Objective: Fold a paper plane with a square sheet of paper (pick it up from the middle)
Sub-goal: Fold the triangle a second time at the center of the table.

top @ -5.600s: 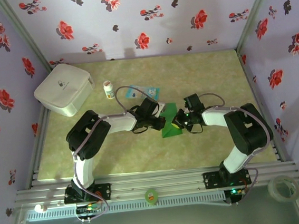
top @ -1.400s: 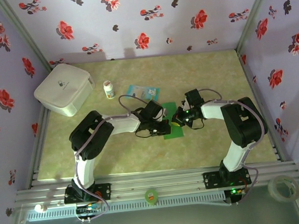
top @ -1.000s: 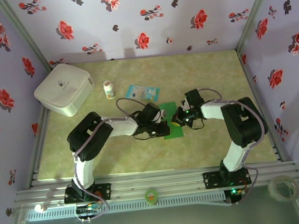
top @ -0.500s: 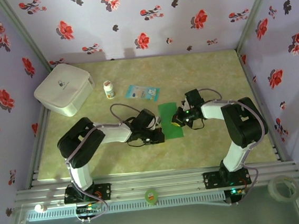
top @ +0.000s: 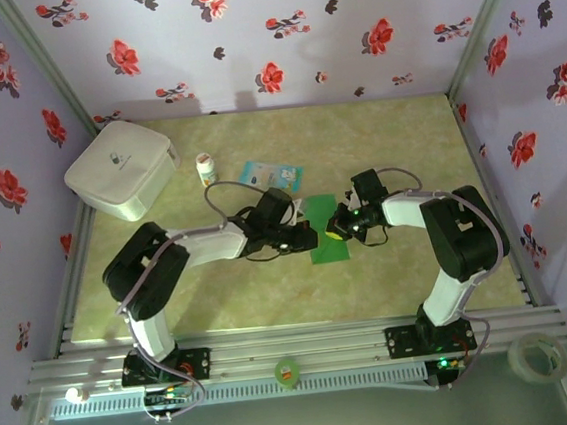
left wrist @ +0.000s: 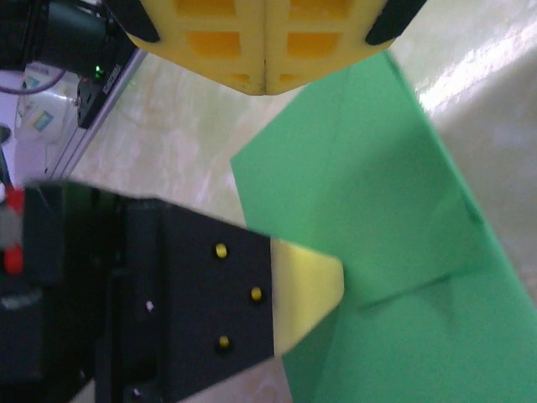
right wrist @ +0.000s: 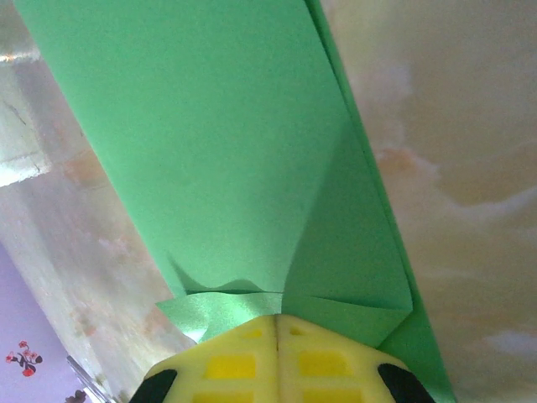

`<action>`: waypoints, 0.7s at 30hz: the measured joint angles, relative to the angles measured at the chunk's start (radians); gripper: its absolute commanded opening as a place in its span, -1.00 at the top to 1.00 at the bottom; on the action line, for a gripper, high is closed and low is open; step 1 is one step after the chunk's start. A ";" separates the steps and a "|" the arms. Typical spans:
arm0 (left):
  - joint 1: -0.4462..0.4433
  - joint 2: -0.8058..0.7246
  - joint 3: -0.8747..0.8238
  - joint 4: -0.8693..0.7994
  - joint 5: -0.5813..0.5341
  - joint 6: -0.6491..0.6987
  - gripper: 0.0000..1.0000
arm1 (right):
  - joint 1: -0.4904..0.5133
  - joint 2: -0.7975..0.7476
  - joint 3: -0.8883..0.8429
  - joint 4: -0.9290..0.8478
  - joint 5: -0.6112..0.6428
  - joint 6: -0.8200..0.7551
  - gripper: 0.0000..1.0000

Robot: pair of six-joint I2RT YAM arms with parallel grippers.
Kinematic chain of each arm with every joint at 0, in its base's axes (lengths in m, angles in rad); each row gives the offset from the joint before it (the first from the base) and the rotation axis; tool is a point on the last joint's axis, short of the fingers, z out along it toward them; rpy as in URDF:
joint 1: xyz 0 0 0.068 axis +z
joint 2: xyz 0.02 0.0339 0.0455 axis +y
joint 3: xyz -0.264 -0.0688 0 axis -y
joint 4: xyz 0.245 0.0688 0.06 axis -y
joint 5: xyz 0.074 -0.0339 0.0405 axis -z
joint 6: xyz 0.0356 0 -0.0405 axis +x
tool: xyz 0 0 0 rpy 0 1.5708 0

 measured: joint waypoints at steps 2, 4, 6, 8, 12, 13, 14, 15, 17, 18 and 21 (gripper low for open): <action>0.000 0.039 0.023 0.005 0.008 0.000 0.98 | 0.000 0.000 0.000 0.000 0.000 0.000 1.00; 0.000 0.076 0.047 0.005 0.022 0.001 0.99 | 0.000 0.000 0.000 0.001 0.000 0.000 1.00; 0.000 0.109 0.068 -0.004 0.024 0.008 1.00 | 0.000 0.000 0.000 0.001 0.000 0.000 1.00; 0.000 0.132 0.073 -0.011 0.023 0.009 1.00 | 0.000 0.000 0.000 0.001 0.000 0.000 1.00; 0.000 0.155 0.066 -0.021 0.020 0.010 1.00 | -0.001 -0.001 0.000 0.002 -0.004 0.003 1.00; -0.002 0.155 0.060 -0.013 0.019 0.011 1.00 | -0.002 -0.003 -0.001 0.003 -0.005 0.008 1.00; -0.002 0.154 0.054 -0.001 0.019 0.011 1.00 | -0.002 -0.006 -0.004 0.007 -0.006 0.012 1.00; -0.002 0.152 0.045 0.013 0.019 0.011 1.00 | -0.003 -0.011 -0.010 0.014 -0.006 0.020 1.00; -0.004 0.145 0.024 0.045 0.018 0.010 1.00 | -0.004 -0.027 -0.023 0.025 -0.005 0.034 1.00; -0.005 0.142 0.014 0.060 0.015 0.008 1.00 | -0.005 -0.040 -0.029 0.027 -0.006 0.037 1.00; -0.006 0.135 -0.004 0.087 0.007 0.008 1.00 | -0.003 -0.083 -0.043 0.040 -0.013 0.037 1.00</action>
